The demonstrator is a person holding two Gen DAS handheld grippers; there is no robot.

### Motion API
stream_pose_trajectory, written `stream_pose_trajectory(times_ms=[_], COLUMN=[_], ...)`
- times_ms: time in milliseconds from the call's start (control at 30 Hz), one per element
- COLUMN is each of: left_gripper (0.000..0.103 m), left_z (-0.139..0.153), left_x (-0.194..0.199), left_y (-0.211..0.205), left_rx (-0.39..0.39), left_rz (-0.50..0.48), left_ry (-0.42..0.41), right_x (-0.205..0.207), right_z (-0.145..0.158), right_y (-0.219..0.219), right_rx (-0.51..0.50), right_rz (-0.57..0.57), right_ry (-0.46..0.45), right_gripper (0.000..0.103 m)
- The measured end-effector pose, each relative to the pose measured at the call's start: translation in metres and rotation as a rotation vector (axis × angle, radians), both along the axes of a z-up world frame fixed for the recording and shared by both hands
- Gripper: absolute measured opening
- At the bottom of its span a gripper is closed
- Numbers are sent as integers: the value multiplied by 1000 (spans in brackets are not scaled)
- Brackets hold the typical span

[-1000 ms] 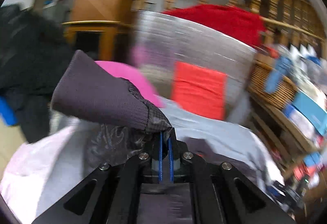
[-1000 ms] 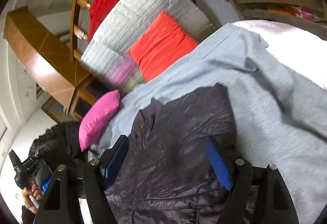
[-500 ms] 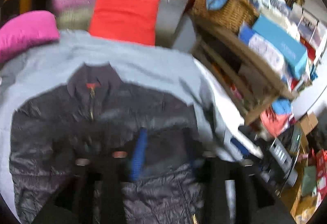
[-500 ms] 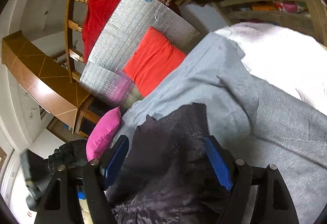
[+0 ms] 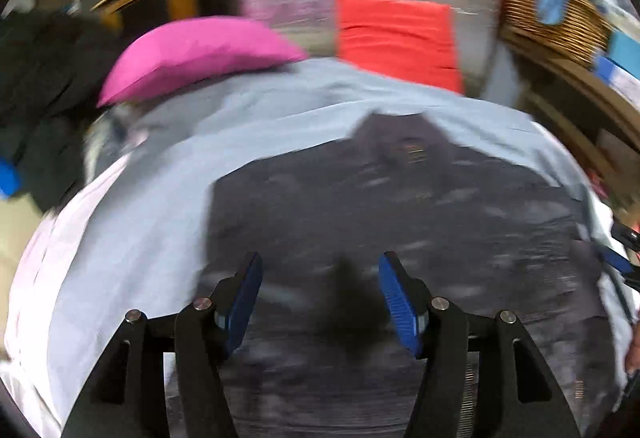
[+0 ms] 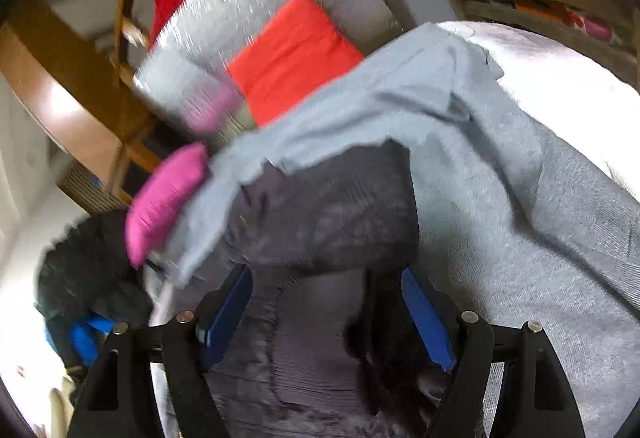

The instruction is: Fold large clothes

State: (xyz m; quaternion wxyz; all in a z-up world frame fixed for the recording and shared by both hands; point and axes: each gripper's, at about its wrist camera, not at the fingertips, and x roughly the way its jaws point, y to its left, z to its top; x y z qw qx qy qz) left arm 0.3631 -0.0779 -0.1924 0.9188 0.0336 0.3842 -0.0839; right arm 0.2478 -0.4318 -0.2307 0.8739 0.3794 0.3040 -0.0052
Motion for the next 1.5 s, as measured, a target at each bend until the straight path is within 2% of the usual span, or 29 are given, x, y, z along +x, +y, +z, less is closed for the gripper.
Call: stream_pose_trajectory(times_ms=[100,167,233,300,333,367,400,467,600,733,800,867,933,967,1033,1100,1200,1233,1300,1333,1400,1500], left_gripper=[62,62,62,62,62,62,62,63,63,63,64,65,66,66,66,66,66,66,68,70,71,72], left_z=[-20,-31,-44,-59,-63,-63,-63,-63,-54,-40,-44,-61,-70,-70,-65,-61,-50,-47,-41,-42,-47,-68], left_x=[9,13,17,21,22,21,21,22,16,11,17,28,32,32,30,27,22,21,19,21,25,35], left_y=[33,43,42,35,29,26,22,23,30,27,24,20,14,12,12,17,23,23,24,24,24,24], left_rx=[9,-14,-24,10,43,67,79,59,13,42,46,53,90,106,102,58,28,30,34,30,22,53], left_rz=[98,131,136,128,122,116,111,115,127,132,117,103,92,89,89,101,113,113,105,101,84,69], left_ry=[11,20,24,43,41,27,18,18,-13,-115,-91,3,31,23,15,8,-38,-54,-73,-68,-29,76], right_x=[13,20,27,30,30,29,29,25,17,15,24,43,62,68,64,57,37,32,21,17,6,8], right_z=[-12,-18,-20,-19,-17,-15,-13,-8,7,24,23,8,-21,-30,-26,-17,-3,1,9,12,18,28], right_y=[9,18,32,46,54,62,65,67,60,61,58,50,38,34,28,23,15,14,14,15,24,45], right_rx=[0,-36,-117,-217,-273,-342,-389,-455,-445,-486,-490,-486,-447,-413,-367,-318,-275,-285,-315,-324,-362,-460], right_rz=[26,35,46,52,52,41,25,-3,-58,-103,-115,-129,-96,-77,-91,-90,-136,-157,-194,-209,-245,-215], right_ry=[58,85,101,114,117,119,123,114,51,-27,-10,71,198,229,213,203,133,120,93,72,0,-15], right_gripper=[80,81,81,77,66,46,35,22,17,17,17,17,18,19,21,22,24,31,66,91,93,92])
